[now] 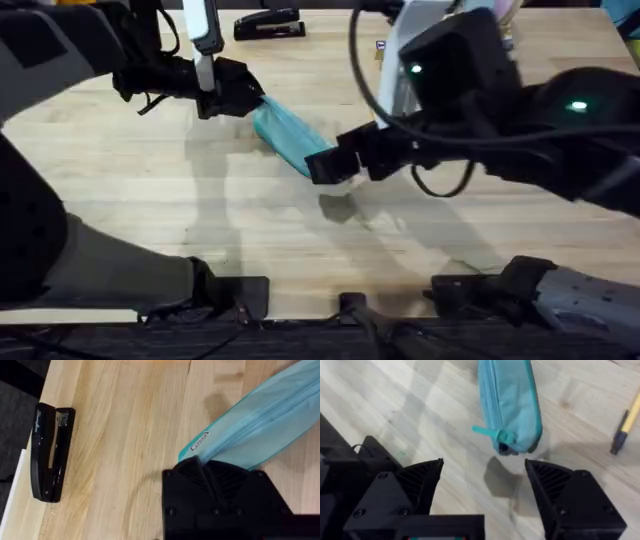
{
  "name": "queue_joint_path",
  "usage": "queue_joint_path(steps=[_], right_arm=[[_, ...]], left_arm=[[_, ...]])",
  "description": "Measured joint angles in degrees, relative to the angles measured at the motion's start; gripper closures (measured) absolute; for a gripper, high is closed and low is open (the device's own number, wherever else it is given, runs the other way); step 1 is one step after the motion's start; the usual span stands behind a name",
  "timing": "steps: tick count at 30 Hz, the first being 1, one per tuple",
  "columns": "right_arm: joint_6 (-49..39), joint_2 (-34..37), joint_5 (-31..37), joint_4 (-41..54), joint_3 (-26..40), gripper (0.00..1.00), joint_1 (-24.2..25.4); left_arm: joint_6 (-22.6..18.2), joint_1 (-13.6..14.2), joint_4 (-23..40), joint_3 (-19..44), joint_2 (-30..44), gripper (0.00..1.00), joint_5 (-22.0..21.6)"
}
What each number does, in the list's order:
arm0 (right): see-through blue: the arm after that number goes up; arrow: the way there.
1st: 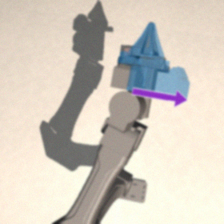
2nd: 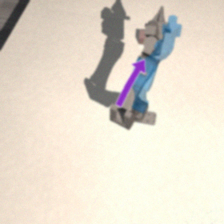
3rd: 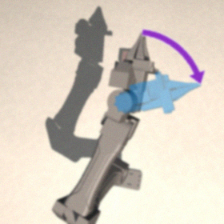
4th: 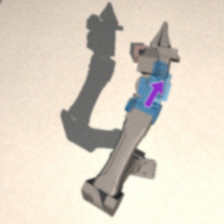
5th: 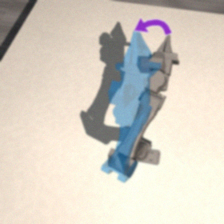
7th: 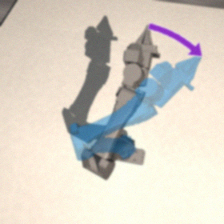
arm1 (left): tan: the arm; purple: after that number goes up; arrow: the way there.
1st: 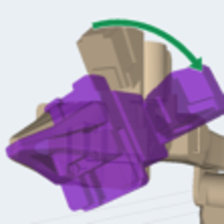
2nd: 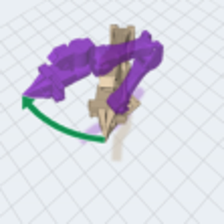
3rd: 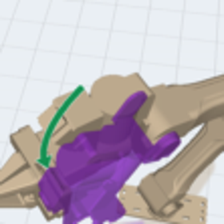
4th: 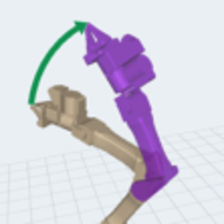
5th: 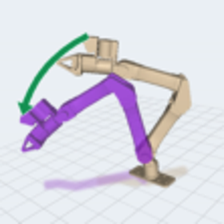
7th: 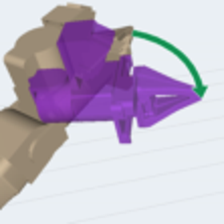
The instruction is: Unzip the bag, pick up the pens from the table one at a time and place them inside, then zip the bag closed.
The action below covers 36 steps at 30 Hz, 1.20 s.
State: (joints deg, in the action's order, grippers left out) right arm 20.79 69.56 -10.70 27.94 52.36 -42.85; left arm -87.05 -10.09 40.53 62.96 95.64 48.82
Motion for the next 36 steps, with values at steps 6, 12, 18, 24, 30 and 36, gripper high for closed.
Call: queue_joint_path(steps=[6,12,18,24,30,36], right_arm=[[0.03,4.51,0.00,-4.17,0.00,0.004,0.00],[0.03,7.91,0.02,-5.69,0.00,0.005,0.00],[0.20,9.75,0.04,-8.29,0.00,0.004,0.00],[0.23,10.34,0.04,-8.22,0.00,0.004,0.00],[0.21,10.34,0.22,-8.26,0.00,0.244,0.00],[0.35,10.33,0.92,-8.20,0.00,0.922,0.73]], left_arm=[[0.00,0.00,0.00,0.00,0.00,0.959,0.00],[0.01,0.00,0.00,0.00,0.00,0.959,0.00],[0.00,0.00,0.00,0.00,0.00,0.959,0.00],[0.00,0.00,0.00,0.00,0.00,0.959,0.00],[0.00,0.00,0.00,0.00,0.00,0.959,0.00],[0.00,-0.02,0.18,0.00,0.00,0.959,-0.02]])
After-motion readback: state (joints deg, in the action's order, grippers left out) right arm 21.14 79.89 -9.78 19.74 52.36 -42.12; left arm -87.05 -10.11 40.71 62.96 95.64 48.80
